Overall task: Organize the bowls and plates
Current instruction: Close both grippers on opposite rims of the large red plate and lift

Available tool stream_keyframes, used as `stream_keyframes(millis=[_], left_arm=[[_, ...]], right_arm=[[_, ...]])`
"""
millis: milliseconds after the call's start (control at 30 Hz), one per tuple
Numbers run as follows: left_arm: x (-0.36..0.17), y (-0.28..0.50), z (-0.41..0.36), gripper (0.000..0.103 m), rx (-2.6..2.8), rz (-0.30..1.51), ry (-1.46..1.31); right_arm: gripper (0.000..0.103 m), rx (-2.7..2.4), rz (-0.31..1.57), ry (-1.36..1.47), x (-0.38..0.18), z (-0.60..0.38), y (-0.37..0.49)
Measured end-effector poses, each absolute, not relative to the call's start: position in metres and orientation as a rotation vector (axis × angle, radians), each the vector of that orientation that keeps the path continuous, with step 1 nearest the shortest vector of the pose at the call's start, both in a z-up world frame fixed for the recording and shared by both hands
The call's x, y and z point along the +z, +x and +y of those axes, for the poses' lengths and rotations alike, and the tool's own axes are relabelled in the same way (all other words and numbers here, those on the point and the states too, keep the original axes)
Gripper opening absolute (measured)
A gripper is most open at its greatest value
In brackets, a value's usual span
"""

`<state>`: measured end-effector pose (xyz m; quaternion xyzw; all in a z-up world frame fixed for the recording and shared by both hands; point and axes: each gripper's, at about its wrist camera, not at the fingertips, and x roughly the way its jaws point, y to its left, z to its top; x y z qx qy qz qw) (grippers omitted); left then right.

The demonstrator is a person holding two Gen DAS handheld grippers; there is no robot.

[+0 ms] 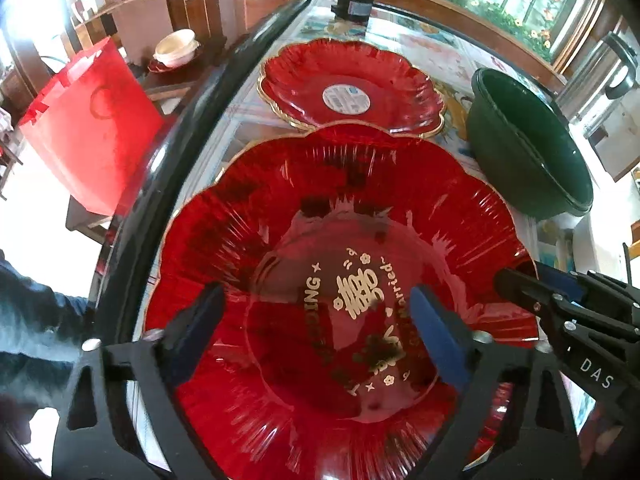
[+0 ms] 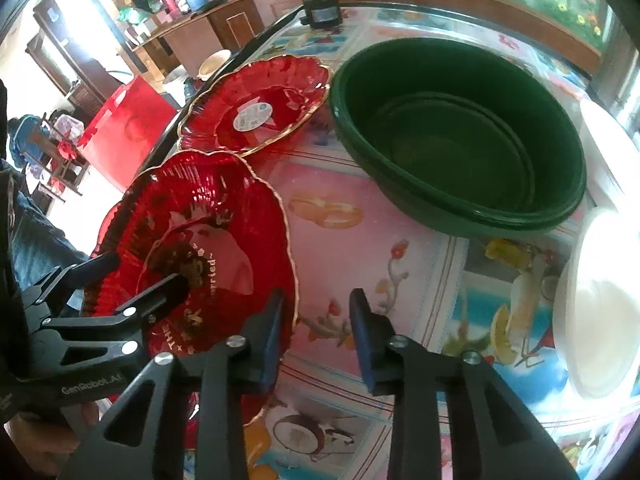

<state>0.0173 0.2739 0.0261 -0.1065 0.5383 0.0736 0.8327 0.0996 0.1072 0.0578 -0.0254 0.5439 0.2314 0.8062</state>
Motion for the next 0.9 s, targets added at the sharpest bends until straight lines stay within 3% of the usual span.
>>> stream_keyframes(millis=[67,200,267,367,667,900], left_arm=[[0.022,0.017,0.274,0.066,0.161,1.155,-0.210],[0.023,0.015,0.277,0.056,0.177,1.143,-0.198],[0.024,0.013,0.283,0.031,0.207,1.137,-0.196],[0.024,0.010,0.293,0.018,0.205,1.138,-0.229],[0.025,0.000,0.301,0.004,0.191,1.132,-0.320],[0.031,-0.001,0.292,0.003,0.189,1.130,-0.327]], right_arm=[[0.021,0.504,1.167,-0.053,0.059,0.109,0.100],[0.012,0.523,1.172,-0.060,0.059,0.114,0.101],[0.010,0.526,1.180,-0.057,0.057,0.116,0.102],[0.009,0.532,1.192,-0.055,0.054,0.118,0.101],[0.009,0.531,1.191,-0.056,0.056,0.118,0.098],[0.009,0.557,1.172,-0.087,0.057,0.132,0.088]])
